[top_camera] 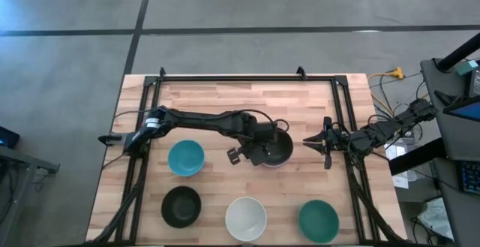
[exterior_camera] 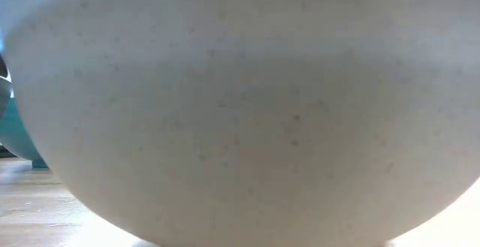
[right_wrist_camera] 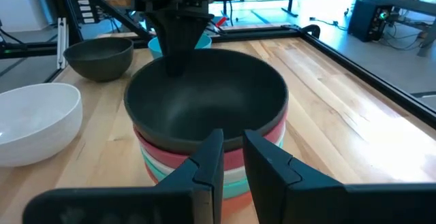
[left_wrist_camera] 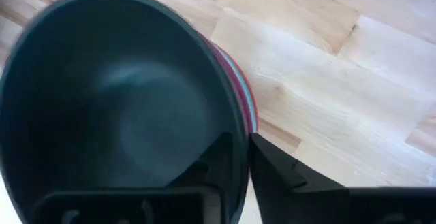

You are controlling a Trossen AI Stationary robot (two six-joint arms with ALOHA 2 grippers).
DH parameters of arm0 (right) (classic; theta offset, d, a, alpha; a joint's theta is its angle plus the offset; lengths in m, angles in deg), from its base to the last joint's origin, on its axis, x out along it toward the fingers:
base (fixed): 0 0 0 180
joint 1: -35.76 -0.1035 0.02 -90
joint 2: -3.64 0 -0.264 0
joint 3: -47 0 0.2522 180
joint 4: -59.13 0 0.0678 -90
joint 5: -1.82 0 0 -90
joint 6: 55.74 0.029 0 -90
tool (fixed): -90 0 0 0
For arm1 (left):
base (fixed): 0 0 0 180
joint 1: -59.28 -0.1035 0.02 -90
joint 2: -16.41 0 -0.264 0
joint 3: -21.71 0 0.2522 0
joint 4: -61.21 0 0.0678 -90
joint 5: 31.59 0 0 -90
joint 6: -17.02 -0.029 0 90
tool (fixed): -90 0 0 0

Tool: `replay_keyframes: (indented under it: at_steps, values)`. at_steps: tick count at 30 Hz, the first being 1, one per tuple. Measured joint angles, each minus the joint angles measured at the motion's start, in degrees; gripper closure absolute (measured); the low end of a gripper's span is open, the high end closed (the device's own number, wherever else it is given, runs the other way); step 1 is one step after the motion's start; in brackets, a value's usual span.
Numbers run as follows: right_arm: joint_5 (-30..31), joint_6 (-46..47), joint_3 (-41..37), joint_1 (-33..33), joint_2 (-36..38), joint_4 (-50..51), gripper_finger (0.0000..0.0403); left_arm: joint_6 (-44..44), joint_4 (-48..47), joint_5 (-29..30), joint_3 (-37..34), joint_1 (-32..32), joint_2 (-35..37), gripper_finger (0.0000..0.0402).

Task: Nest bowls inside each other
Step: Stack the top black bowl on the pink bowl

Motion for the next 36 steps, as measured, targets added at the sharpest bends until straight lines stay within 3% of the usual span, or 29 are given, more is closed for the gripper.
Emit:
replay_keyframes:
  at_steps: [7, 14, 18, 24, 36]
  values:
    - [0.0, 0.3, 0.0, 0.0, 0.0, 0.2, 0.0351, 0.8, 0.1, 0.2, 0.0, 0.0, 0.2, 0.0316]
    - [0.0, 0.3, 0.0, 0.0, 0.0, 0.2, 0.0351, 4.5, 0.5, 0.3, 0.1, 0.1, 3.2, 0.0304]
    - [-0.1, 0.3, -0.2, 0.0, 0.0, 0.2, 0.0351, 11.2, 2.5, 1.5, -0.3, 0.1, 4.9, 0.0319]
    - [-0.1, 1.0, -0.2, 0.0, 0.0, 0.2, 0.0351, 10.9, 2.9, 2.1, -2.4, 0.3, 5.7, 0.0392]
    - [-0.1, 1.4, -0.2, 0.0, 0.0, 0.1, 0.0351, 10.5, 6.4, 6.7, -7.1, 0.2, 6.1, 0.0401]
